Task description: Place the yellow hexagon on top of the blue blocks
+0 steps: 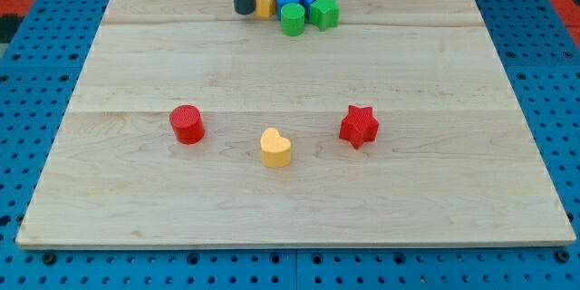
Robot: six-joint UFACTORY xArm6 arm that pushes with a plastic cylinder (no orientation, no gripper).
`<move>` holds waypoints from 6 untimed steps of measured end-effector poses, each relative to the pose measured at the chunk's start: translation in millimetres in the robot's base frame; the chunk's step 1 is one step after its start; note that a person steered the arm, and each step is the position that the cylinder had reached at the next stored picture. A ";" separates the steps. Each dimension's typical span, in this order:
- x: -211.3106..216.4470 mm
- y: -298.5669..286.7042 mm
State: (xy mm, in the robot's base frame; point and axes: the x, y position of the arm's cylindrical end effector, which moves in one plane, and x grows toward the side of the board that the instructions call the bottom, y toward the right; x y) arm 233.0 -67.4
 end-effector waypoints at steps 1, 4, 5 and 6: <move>-6.5 3.7; -38.8 5.2; -41.1 17.6; -39.9 41.0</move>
State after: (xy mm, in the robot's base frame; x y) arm 193.1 -26.4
